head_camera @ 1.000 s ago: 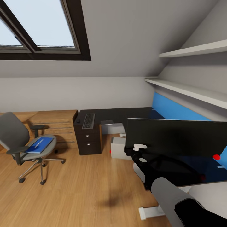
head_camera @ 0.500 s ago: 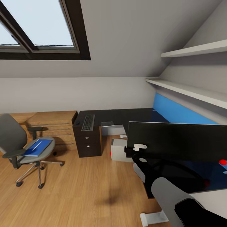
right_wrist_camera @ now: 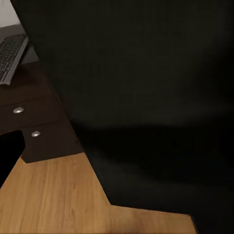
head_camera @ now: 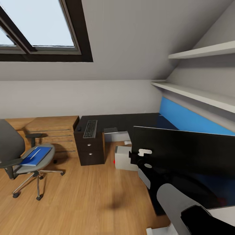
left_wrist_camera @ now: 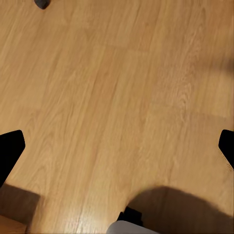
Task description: In the bedroom, organize the workspace by keeping the computer under the desk, ensuring the monitor is on the desk, placing the keyboard on the desk next to the monitor, placing the mouse on the desk next to the keyboard, moving the folder from the swivel chair onto the desk next to the mouse, stacking the notebook on top of the folder with the pen on top of the notebook, and positioning the swivel chair next to the desk.
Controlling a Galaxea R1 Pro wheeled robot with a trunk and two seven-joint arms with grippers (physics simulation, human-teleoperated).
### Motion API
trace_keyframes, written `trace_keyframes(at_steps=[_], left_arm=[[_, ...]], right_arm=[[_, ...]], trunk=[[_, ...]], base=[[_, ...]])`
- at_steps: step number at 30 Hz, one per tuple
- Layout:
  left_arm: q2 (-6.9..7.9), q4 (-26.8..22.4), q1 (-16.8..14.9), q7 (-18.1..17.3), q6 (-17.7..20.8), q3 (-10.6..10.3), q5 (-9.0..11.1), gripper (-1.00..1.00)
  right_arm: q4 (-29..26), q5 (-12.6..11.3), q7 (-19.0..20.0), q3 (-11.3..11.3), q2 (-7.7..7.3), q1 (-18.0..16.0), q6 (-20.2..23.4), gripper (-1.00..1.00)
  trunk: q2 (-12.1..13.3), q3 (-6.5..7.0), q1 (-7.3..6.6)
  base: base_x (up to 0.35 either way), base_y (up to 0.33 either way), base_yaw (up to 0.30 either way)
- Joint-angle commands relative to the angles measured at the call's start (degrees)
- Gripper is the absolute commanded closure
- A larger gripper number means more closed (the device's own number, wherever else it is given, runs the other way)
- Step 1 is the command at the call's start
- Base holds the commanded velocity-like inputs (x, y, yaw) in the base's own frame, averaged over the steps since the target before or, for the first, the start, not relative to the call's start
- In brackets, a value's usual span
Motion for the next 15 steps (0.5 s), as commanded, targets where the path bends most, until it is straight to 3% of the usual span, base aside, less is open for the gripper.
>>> trace_keyframes(at_steps=[1,7,15], left_arm=[[-0.05,0.0,-0.05,0.36,-0.16,-0.48,0.3,-1.0],[-0.11,0.0,-0.05,0.36,-0.16,-0.48,0.38,-1.0],[-0.26,0.0,-0.05,0.36,-0.16,-0.49,0.46,-1.0]], right_arm=[[0.04,-0.57,-0.37,0.48,-0.04,-0.08,-0.27,-1.0],[0.04,-0.57,-0.38,0.48,-0.04,-0.08,-0.27,-1.0],[0.04,-0.54,-0.39,0.48,-0.04,-0.08,-0.27,-1.0]], trunk=[[-0.12,-0.13,0.06],[-0.12,-0.13,0.06],[-0.12,-0.13,0.06]], base=[[0.146,0.0,0.0],[0.068,0.0,0.0],[0.189,0.0,0.0]])
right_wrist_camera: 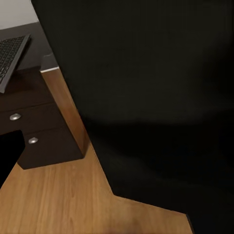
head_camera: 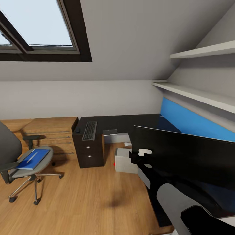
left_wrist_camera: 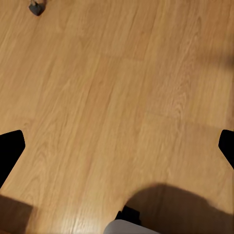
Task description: In the bedroom, organize the workspace by keeping the computer under the desk, ensuring the monitor is on the desk, placing the keyboard on the desk next to the monitor, placing the mouse on the desk next to the keyboard, moving the folder from the swivel chair onto the desk next to the mouse, stacking the notebook on top of the folder with the pen on top of the notebook, and positioning the swivel chair next to the desk.
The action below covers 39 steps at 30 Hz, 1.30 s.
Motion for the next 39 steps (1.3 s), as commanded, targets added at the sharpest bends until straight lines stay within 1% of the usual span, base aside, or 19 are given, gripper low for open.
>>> trace_keyframes(at_steps=[1,14,19,32,39], left_arm=[[0.0,0.01,-0.06,0.36,-0.17,-0.49,0.32,-1.0],[-0.03,0.12,-0.06,0.36,-0.17,-0.53,0.21,-1.0],[-0.03,0.15,-0.06,0.36,-0.17,-0.53,0.29,-1.0],[0.05,0.11,-0.06,0.36,-0.17,-0.49,0.41,-1.0],[0.06,0.13,-0.06,0.36,-0.17,-0.44,0.41,-1.0]], right_arm=[[0.03,-0.58,-0.38,0.5,-0.04,-0.08,-0.27,-1.0],[0.03,-0.66,-0.34,0.5,-0.04,-0.08,-0.27,-1.0],[0.03,-0.69,-0.34,0.5,-0.04,-0.08,-0.31,-1.0],[0.03,-0.71,-0.21,0.52,-0.04,0.01,-0.38,-1.0],[-0.06,-0.99,-0.21,0.74,0.22,0.01,-0.36,-1.0]], trunk=[[-0.13,-0.13,0.04],[-0.13,-0.13,0.04],[-0.13,-0.13,0.04],[-0.13,-0.13,0.04],[-0.13,-0.13,0.04]], base=[[0.055,0.0,0.0],[0.166,0.0,0.0],[0.039,0.0,0.0],[-0.298,0.0,0.0],[-0.3,0.0,0.0]])
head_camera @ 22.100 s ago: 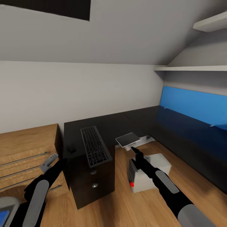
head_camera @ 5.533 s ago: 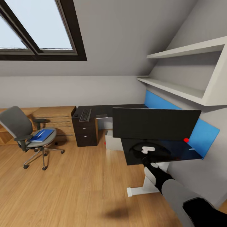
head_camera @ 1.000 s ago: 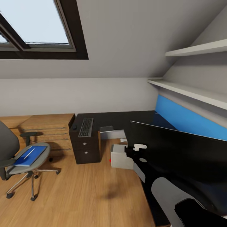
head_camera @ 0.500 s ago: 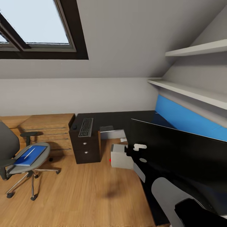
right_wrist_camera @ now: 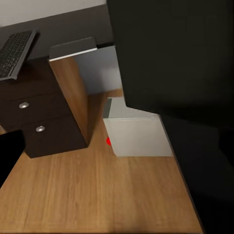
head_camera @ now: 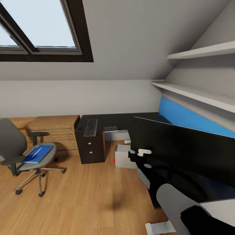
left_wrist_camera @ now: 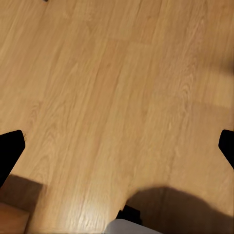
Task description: In the bedroom, organize the workspace by keeping the computer under the desk, ensuring the monitor is on the desk, placing the keyboard on the desk next to the monitor, placing the mouse on the desk next to the keyboard, moving the folder from the swivel chair onto the desk next to the mouse, stacking the notebook on top of the folder with the pen on top of the notebook, and positioning the swivel chair next to the desk.
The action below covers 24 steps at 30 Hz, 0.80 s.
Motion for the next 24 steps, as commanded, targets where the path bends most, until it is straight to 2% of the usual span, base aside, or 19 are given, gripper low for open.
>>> trace_keyframes(at_steps=[1,18,24], left_arm=[[0.01,0.01,-0.05,0.36,-0.16,-0.48,0.32,-1.0],[0.01,0.05,-0.05,0.36,-0.16,-0.32,0.4,-1.0],[0.01,0.2,-0.05,0.36,-0.09,-0.3,0.41,-1.0]], right_arm=[[0.04,-0.61,-0.37,0.51,0.0,-0.08,-0.27,-1.0],[-0.18,-0.63,-0.45,0.6,0.14,0.53,-0.66,-1.0],[-0.15,-0.7,-0.46,0.62,0.21,0.56,-2.73,-1.0]], trunk=[[-0.13,-0.13,0.01],[-0.13,-0.13,0.01],[-0.13,-0.25,0.01]], base=[[-0.173,0.0,0.0],[-0.035,0.0,-0.002],[-0.292,0.0,-0.071]])
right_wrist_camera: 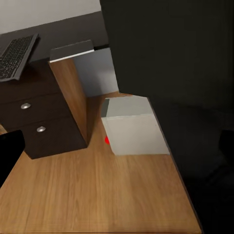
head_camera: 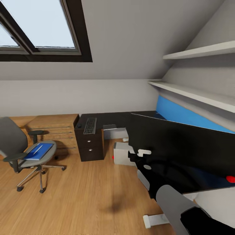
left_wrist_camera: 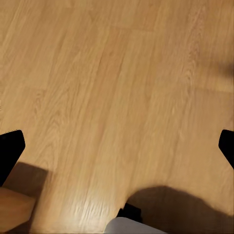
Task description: In the bedroom, organize the workspace by keeping the computer under the desk, ensuring the monitor is on the desk, placing the keyboard on the desk next to the monitor, placing the mouse on the desk next to the keyboard, moving the folder from the swivel chair onto the desk next to the mouse, stacking the notebook on top of the folder with the pen on top of the notebook, and positioning the swivel chair next to the desk.
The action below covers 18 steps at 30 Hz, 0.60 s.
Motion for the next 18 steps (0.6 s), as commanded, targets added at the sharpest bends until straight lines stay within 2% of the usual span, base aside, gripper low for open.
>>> trace_keyframes(at_steps=[1,11,18], left_arm=[[0.01,0.02,-0.05,0.36,-0.15,-0.5,0.33,-1.0],[0.01,0.02,-0.05,0.36,-0.15,-0.55,0.33,-1.0],[0.01,0.02,-0.05,0.36,-0.15,-0.47,0.33,-1.0]], right_arm=[[0.13,-0.6,-0.36,0.48,-0.09,0.16,-0.62,-1.0],[0.09,-0.54,-0.36,0.48,-0.1,0.26,-0.68,-1.0],[0.02,-0.53,-0.4,0.33,-0.18,0.26,-0.75,-1.0]], trunk=[[-0.14,-0.14,0.0],[-0.14,-0.14,0.0],[-0.14,-0.14,0.0]], base=[[-0.283,-0.191,-0.004],[-0.264,-0.236,0.0],[-0.189,-0.289,0.0]])
